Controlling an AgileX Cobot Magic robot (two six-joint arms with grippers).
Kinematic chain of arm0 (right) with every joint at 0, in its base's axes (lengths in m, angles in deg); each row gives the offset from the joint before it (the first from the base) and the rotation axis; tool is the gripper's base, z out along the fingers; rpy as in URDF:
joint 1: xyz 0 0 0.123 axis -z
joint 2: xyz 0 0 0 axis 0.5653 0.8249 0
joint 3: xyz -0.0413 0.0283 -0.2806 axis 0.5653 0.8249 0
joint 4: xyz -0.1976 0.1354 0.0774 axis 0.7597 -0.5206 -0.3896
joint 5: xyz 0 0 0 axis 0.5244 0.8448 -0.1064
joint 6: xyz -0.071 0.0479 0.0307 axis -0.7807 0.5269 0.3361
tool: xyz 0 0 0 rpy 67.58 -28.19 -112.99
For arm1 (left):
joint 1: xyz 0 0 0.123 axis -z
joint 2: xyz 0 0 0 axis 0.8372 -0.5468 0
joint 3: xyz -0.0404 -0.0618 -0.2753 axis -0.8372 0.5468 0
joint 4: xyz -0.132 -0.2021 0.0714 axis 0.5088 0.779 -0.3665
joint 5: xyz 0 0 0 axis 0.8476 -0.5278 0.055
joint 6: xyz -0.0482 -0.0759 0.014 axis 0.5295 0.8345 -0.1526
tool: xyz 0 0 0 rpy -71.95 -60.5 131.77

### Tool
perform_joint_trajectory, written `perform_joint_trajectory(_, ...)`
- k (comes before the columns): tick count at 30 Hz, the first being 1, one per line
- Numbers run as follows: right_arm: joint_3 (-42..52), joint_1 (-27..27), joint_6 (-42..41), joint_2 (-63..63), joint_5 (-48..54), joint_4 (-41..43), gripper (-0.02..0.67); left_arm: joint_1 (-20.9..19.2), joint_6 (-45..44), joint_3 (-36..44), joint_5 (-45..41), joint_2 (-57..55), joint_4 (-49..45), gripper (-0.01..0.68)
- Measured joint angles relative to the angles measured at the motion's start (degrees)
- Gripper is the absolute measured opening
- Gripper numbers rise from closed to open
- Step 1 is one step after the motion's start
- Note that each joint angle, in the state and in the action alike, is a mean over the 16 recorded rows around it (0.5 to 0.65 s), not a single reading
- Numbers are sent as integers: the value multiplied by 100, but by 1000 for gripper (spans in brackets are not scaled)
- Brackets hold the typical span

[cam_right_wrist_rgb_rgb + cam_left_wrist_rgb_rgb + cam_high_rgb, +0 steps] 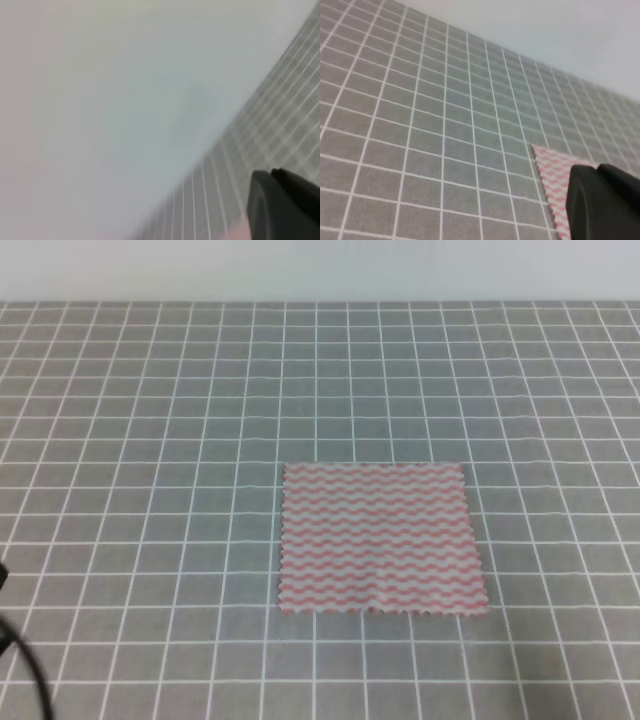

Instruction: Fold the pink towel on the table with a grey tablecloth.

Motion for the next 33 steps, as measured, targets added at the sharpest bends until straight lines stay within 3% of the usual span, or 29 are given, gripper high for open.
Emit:
perform_joint_trajectory(8,-935,0,-677,1372,1609,1109,-18,175,-1057,-911,-340,-1322,108,-2)
perform_joint_trajectory(19,-3043,-138,-766,4610,3260,3295,-18,1035,-1716,-1447,-251,-2643,224,-2)
perform_joint_trajectory(26,-3989,-832,360,6242,3614,5201,-17,1423,-1781,-1631,22,-3389,237,-2)
perform_joint_trajectory(33,-4565,-1597,1534,7373,3412,6538,-11,1513,-1783,-1762,578,-3925,246,-2)
